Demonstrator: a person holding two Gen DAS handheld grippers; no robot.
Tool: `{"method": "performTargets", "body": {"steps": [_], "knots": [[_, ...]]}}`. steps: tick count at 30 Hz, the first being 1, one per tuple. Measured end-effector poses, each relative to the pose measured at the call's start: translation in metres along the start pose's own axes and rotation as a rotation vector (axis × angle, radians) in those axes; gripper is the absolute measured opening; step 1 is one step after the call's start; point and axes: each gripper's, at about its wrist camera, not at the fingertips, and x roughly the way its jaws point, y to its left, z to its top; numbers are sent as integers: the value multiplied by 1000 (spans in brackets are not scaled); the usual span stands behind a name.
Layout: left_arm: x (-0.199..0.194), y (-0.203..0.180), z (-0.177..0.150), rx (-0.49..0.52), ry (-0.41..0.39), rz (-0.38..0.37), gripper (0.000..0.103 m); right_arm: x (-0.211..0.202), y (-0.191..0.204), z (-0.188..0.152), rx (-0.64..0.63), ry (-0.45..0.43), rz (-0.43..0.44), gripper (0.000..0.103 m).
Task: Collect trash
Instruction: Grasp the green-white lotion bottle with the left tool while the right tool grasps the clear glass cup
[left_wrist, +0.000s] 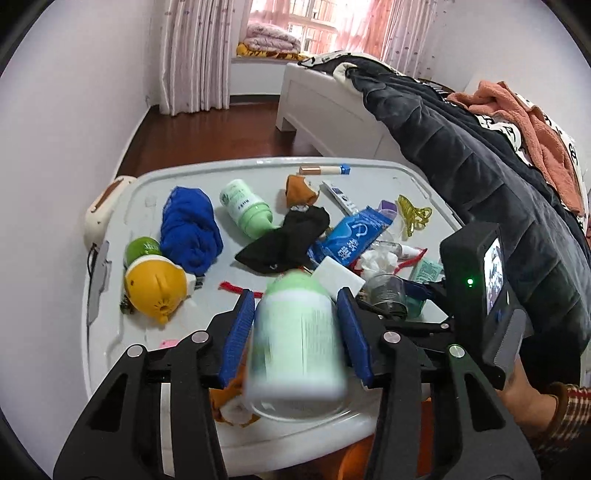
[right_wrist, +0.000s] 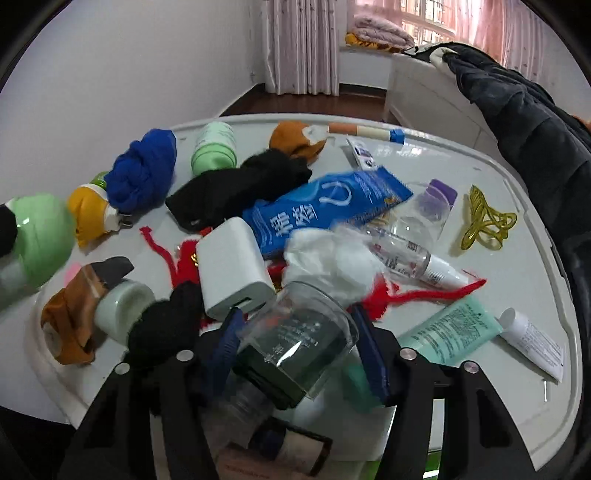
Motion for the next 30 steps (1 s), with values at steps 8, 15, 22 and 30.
{"method": "performTargets", "body": {"steps": [8,15,22,30], "knots": [[3,-1,-1,-3,6,-11,35,-26,0,2,-30,-73,18,58],[20,-22,-25,43,128,-40,44,-35,-13,3,-10,-90,20,58],[48,-36,-53,-19,212,44,67,-59,-22,10,-5,-171,12,58],[63,-21,-64,-117,210,129,48,-82,-31,9,-26,-228,11,58]]}}
